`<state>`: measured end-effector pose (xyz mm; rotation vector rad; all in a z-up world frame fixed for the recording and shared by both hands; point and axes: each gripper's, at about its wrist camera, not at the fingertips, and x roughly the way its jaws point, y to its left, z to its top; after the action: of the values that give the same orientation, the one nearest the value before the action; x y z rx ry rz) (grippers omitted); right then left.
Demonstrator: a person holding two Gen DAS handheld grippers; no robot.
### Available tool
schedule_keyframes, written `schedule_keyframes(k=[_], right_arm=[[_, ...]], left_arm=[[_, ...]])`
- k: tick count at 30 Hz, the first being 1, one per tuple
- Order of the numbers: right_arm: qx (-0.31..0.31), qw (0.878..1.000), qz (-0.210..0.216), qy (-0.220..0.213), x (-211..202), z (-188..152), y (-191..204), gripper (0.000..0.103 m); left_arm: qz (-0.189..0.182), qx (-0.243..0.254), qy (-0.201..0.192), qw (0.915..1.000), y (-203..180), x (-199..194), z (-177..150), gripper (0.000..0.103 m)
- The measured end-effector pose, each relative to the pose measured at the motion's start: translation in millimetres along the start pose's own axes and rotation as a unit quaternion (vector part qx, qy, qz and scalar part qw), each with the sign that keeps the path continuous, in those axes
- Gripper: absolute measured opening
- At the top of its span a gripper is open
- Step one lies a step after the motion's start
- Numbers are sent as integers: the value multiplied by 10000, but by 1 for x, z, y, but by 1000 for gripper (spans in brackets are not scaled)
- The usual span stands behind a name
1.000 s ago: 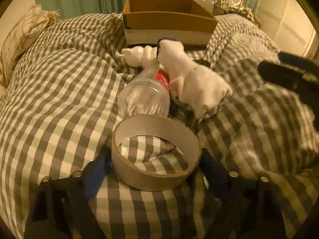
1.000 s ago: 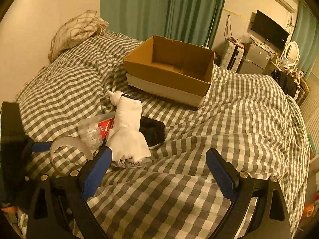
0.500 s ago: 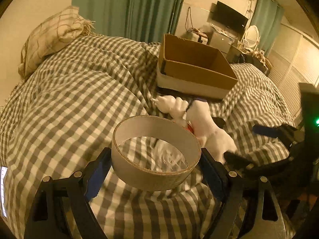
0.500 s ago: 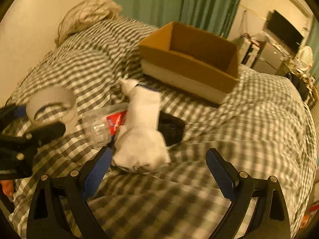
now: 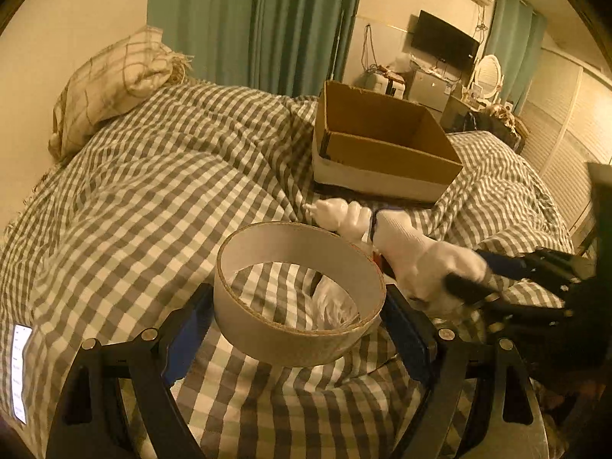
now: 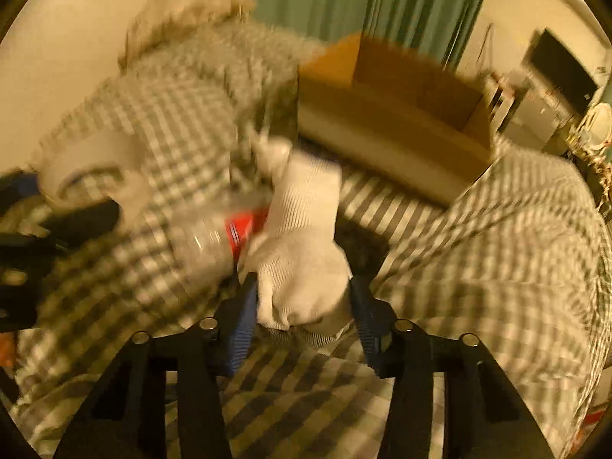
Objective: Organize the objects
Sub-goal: 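Grasp the beige tape roll with the left tool while the right tool grasps the white sock, then carry the tape roll and sock into the cardboard box and release both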
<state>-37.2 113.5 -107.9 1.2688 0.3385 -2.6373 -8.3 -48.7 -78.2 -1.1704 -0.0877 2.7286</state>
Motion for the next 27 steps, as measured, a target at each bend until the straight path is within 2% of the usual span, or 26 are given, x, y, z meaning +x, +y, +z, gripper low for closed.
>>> schedule_keyframes(k=[2,7,13,21,27], right_arm=[[78,9997,28,-222,-15,1,-4,34],[217,9984,121,-509,-39,10,-14,28],[261,9959,39,-868,-64,24,-25,22],[241,9882,-332,-1478,-92,83,-66,22],[283,9838,-612,-1659,-78,132,-102,22]], left_arm=[[1,37,-85,10000,-1,-4,6,88],[-61,61,-265,9996,-5,-14,25,88],[-108,213,-458,9987,-13,-15,56,88],[-199,413,-870,9952,-41,-1,131,88],[-278,560,-1038,9926,-65,40,186,88]])
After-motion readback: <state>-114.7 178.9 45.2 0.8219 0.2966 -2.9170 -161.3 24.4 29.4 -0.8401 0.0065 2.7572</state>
